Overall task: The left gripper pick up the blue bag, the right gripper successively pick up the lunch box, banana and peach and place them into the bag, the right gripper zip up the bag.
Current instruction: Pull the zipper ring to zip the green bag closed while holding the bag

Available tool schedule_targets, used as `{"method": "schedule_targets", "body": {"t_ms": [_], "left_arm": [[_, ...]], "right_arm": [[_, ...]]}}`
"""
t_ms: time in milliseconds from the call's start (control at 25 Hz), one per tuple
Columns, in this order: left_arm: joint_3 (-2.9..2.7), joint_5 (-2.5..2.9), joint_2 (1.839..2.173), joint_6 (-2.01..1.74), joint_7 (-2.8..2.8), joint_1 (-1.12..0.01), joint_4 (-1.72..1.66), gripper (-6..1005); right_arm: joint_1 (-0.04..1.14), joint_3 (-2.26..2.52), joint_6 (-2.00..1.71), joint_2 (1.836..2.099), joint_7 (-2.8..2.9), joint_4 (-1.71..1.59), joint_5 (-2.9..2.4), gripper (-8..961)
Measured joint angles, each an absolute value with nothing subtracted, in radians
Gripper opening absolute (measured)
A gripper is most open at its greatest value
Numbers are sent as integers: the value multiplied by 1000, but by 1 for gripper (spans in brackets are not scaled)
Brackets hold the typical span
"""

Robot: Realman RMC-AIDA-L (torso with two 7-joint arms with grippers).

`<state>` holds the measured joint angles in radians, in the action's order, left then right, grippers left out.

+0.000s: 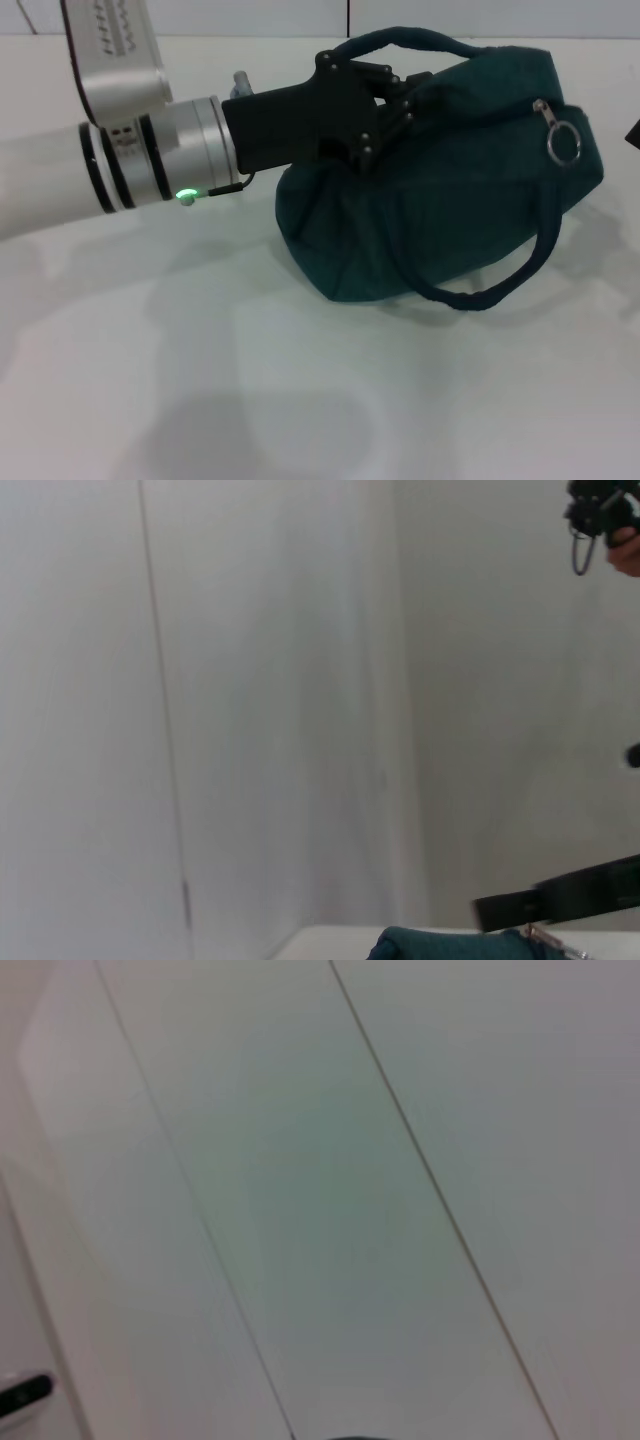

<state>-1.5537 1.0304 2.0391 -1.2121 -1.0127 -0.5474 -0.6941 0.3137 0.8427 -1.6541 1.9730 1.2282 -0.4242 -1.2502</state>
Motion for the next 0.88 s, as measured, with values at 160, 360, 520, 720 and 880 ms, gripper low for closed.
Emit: {"method": "schedule_targets", "body": {"t_ms": [160, 360, 520, 720, 880], "left_arm": [[-1540, 1118, 2018, -1215, -1140, -516, -813, 74], [-1465, 1251, 2016, -1254, -1316, -496, -944, 73], [-1416, 1372, 2022, -1275, -1499, -505, -1040, 72], [-1370, 1449, 2060, -1253, -1536, -522, -1033, 71], [-1315, 1497, 2087, -1237, -1495, -564, -929, 70]], "right_arm": [[330, 843, -1620, 1971, 1244, -419, -1257, 619], [373, 844, -1588, 1975, 1267, -415, -1329, 619], [406, 844, -1580, 1983, 1274, -405, -1370, 620], [444, 841, -1558, 2000, 1275, -393, -1417, 620], [420, 812, -1569, 2000, 1275, -398, -1410, 619]]}}
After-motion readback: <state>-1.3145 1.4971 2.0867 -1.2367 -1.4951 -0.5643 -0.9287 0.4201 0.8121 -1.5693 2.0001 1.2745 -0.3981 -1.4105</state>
